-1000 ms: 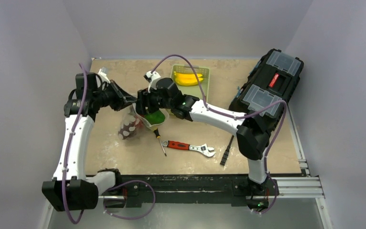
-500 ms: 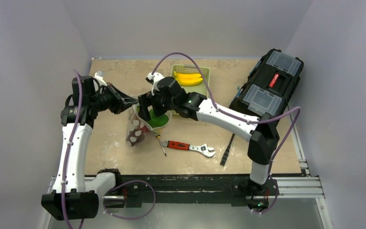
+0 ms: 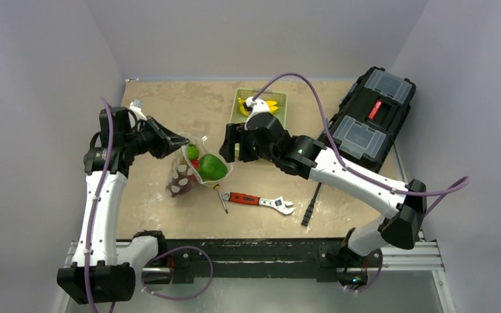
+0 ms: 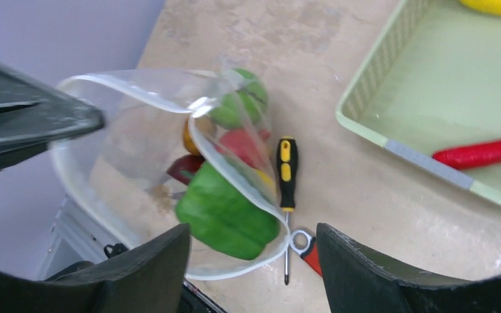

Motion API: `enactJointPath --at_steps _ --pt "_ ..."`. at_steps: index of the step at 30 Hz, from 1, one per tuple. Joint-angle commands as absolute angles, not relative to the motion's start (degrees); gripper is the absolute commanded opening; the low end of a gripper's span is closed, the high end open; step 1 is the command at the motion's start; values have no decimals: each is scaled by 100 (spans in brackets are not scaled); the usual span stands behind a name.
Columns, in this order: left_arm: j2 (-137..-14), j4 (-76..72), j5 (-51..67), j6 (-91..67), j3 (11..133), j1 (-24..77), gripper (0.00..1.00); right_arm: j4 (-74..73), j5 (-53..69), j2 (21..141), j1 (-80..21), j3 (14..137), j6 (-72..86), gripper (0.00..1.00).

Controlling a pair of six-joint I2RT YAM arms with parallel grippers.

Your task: Place the food in the zip-top bag and seal the zipper

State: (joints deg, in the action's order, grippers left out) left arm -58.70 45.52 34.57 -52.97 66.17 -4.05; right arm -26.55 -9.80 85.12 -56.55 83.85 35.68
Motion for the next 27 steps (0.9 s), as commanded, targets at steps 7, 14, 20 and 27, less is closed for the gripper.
enactJointPath --at_steps 7,14,20,27 --pt "-5608 4418 3721 -5319 6559 -410 0 -2052 -1086 8313 -5643 7253 4621 49" --pt "-5617 4369 3805 -5282 6501 -408 0 -1792 -983 8579 -5643 7085 4427 40" --pt "-5638 4359 3841 -5204 6495 -407 0 -1616 -1119 8885 -5643 7217 4303 27" --pt "-5663 4593 3662 -4876 6620 -407 0 -1238 -961 9145 -5657 7470 4053 0"
